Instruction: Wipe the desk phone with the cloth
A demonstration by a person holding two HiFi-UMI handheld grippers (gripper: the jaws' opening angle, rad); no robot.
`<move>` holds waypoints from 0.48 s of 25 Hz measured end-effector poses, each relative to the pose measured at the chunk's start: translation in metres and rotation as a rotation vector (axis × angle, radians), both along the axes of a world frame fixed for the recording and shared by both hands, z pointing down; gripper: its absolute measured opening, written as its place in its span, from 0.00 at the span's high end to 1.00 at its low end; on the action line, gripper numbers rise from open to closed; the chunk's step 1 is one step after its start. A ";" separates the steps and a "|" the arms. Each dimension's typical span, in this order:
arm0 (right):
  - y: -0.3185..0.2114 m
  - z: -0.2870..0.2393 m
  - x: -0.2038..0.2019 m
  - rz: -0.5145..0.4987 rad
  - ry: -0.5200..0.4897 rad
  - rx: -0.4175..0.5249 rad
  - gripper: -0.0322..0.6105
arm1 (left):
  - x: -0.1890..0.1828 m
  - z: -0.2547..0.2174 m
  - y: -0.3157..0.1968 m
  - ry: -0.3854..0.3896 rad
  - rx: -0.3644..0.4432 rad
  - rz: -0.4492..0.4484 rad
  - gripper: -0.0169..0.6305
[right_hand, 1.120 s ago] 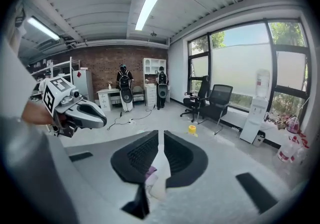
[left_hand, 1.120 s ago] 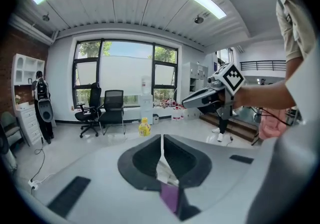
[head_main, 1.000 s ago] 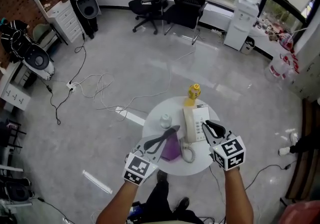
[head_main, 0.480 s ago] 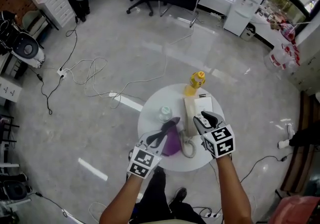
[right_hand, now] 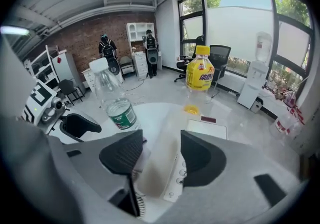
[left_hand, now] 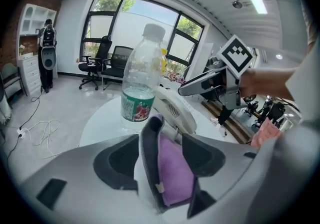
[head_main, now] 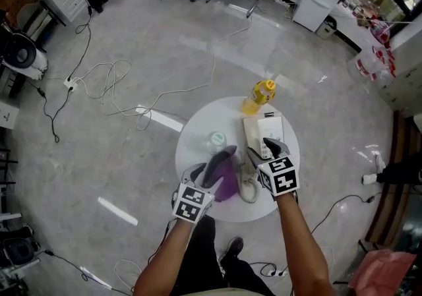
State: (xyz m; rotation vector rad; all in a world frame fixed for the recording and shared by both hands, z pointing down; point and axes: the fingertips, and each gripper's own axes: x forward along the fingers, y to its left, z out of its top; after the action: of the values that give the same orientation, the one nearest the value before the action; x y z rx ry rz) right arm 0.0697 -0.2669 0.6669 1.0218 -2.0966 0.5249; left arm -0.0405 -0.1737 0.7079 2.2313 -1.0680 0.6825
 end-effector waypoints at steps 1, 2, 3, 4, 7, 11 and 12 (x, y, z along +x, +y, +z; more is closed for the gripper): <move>-0.002 0.006 0.000 0.009 0.008 -0.007 0.59 | 0.000 0.008 -0.001 -0.005 -0.014 -0.002 0.58; -0.003 0.012 0.001 0.017 0.016 -0.015 0.57 | 0.001 0.015 -0.001 -0.011 -0.029 -0.004 0.55; -0.005 0.017 0.001 0.024 0.024 -0.022 0.55 | 0.001 0.022 -0.002 -0.017 -0.044 -0.006 0.53; -0.007 0.021 0.000 0.031 0.031 -0.029 0.53 | 0.001 0.028 -0.002 -0.020 -0.058 -0.009 0.51; -0.010 0.032 -0.001 0.048 0.052 -0.043 0.49 | 0.002 0.043 -0.002 -0.017 -0.090 -0.020 0.50; -0.012 0.045 -0.003 0.070 0.069 -0.066 0.48 | 0.004 0.056 0.000 -0.008 -0.126 -0.023 0.50; -0.011 0.049 -0.003 0.075 0.074 -0.075 0.48 | 0.004 0.059 0.002 -0.007 -0.137 -0.023 0.50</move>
State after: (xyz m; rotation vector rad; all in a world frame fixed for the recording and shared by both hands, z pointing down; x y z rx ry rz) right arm 0.0666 -0.2779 0.7157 1.0636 -1.9654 0.5889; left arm -0.0364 -0.1718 0.7669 2.0984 -1.0179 0.7310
